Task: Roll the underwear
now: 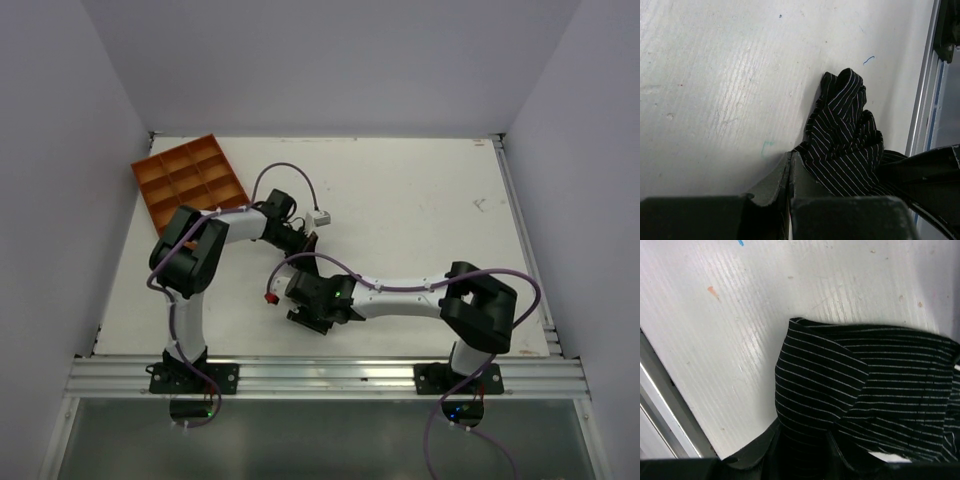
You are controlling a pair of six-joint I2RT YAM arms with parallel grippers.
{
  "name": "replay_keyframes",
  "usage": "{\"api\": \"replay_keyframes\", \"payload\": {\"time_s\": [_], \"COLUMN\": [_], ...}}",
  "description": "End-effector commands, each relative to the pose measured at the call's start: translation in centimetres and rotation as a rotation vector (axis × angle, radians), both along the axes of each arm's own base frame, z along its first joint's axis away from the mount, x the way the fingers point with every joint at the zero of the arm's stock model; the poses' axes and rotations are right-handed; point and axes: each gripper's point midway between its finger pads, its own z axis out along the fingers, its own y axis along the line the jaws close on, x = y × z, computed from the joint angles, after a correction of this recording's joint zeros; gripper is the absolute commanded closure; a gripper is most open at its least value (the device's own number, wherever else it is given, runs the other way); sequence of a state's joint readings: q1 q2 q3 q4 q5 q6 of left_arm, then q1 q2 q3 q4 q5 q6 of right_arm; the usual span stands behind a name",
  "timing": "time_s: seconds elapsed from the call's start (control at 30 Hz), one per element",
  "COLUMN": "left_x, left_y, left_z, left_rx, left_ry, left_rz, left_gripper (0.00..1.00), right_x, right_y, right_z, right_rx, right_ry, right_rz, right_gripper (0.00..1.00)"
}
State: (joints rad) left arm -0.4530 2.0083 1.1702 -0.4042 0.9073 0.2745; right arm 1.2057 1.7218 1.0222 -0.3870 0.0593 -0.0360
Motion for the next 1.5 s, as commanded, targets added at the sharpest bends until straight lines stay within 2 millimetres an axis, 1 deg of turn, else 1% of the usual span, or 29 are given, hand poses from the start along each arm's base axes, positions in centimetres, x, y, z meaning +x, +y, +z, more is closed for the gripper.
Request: {"api": "replay_keyframes", "payload": {"time_s": [0.0,0.23,0.27,0.3,0.37,0.43,0.5,0.63,0.67,0.73,0.77,0.8,0.83,0.9,0.93,0.97,1.0,1.03,1.07,1.13,1.17,1.23,1.27,1.3,1.33,1.37,1.4,1.43,1.47], "left_x": [0.9,1.6,2.0,2.3,2.8,3.1,3.3,5.2,5.8,7.5,8.1,9.3,10.3,11.6,12.2,12.6,12.7,13.3,13.6,13.6,13.6,13.9,13.6,13.4,12.4,10.7,9.3,7.7,5.1], "left_y": [-0.9,-0.8,-0.7,-0.4,0.0,0.6,1.3,3.4,3.7,5.4,6.1,8.1,9.1,12.2,13.1,14.3,15.5,16.2,17.5,18.5,19.1,19.3,18.4,17.9,17.1,14.9,14.2,13.2,11.7], "left_z": [-0.9,-0.3,0.5,0.7,1.9,2.6,3.7,6.2,7.5,7.9,9.1,8.9,10.4,11.0,13.0,13.8,14.2,17.3,18.6,21.8,22.2,22.3,22.1,21.7,20.1,20.0,20.1,19.8,18.9], "left_rx": [-0.008,0.022,0.031,0.053,0.061,0.05,0.033,0.014,0.014,0.085,0.094,0.151,0.148,0.195,0.181,0.19,0.186,0.127,0.13,0.033,0.023,0.018,0.003,0.022,0.044,-0.032,-0.04,-0.085,-0.169], "left_ry": [-0.041,-0.08,-0.108,-0.13,-0.15,-0.125,-0.106,-0.119,-0.155,-0.21,-0.249,-0.249,-0.302,-0.336,-0.396,-0.432,-0.449,-0.543,-0.59,-0.608,-0.591,-0.631,-0.621,-0.651,-0.623,-0.61,-0.694,-0.708,-0.673], "left_rz": [0.001,0.04,0.056,0.074,0.106,0.137,0.173,0.292,0.308,0.4,0.444,0.57,0.64,0.791,0.849,0.902,0.953,1.006,1.075,1.211,1.266,1.192,1.114,1.018,0.922,0.762,0.609,0.509,0.395], "left_gripper": [1.0,1.0,0.98,0.91,0.87,0.8,0.78,0.74,0.73,0.73,0.73,0.73,0.72,0.71,0.72,0.73,0.73,0.74,0.75,0.75,0.7,0.64,0.58,0.58,0.58,0.59,0.59,0.58,0.55], "right_x": [-1.9,-3.1,-3.2,-3.5,-3.9,-3.9,-3.8,-4.0,-4.1,-4.1,-4.1,-3.8,-4.0,-3.5,-3.4,-3.8,-3.1,-3.1,-3.4,-2.6,-2.3,-2.2,-2.0,-1.9,-1.5,-0.9,-0.9,-0.4,0.2], "right_y": [0.7,0.0,-0.3,-0.1,0.1,0.4,0.7,0.7,0.5,0.4,0.2,0.2,0.2,0.1,0.1,0.3,0.2,0.3,0.7,0.8,1.1,1.3,1.6,1.7,2.2,2.1,2.2,2.5,2.4], "right_z": [-0.3,-1.3,-1.8,-1.8,-1.9,-1.7,-1.3,-1.5,-1.6,-1.6,-1.6,-1.4,-1.2,-0.9,-0.8,-0.5,-0.3,-0.3,0.0,0.2,-0.1,0.2,-0.2,0.1,0.3,0.0,0.4,0.6,0.6], "right_rx": [-0.014,-0.047,-0.056,-0.039,-0.005,0.021,0.055,0.075,0.072,0.081,0.084,0.096,0.107,0.13,0.143,0.166,0.19,0.207,0.244,0.288,0.299,0.335,0.342,0.367,0.396,0.406,0.428,0.456,0.474], "right_ry": [0.064,0.143,0.158,0.187,0.234,0.255,0.262,0.31,0.311,0.325,0.333,0.343,0.364,0.387,0.398,0.443,0.461,0.495,0.542,0.594,0.613,0.688,0.719,0.768,0.787,0.813,0.861,0.865,0.878], "right_rz": [0.091,0.087,0.072,0.06,0.001,-0.057,-0.092,-0.161,-0.166,-0.182,-0.188,-0.199,-0.195,-0.207,-0.208,-0.194,-0.212,-0.213,-0.193,-0.204,-0.201,-0.182,-0.179,-0.18,-0.173,-0.195,-0.195,-0.194,-0.211], "right_gripper": [0.85,0.84,0.85,0.85,0.85,0.85,0.85,0.85,0.86,0.86,0.86,0.86,0.86,0.86,0.86,0.86,0.85,0.85,0.85,0.84,0.84,0.83,0.83,0.83,0.83,0.83,0.83,0.83,0.83]}}
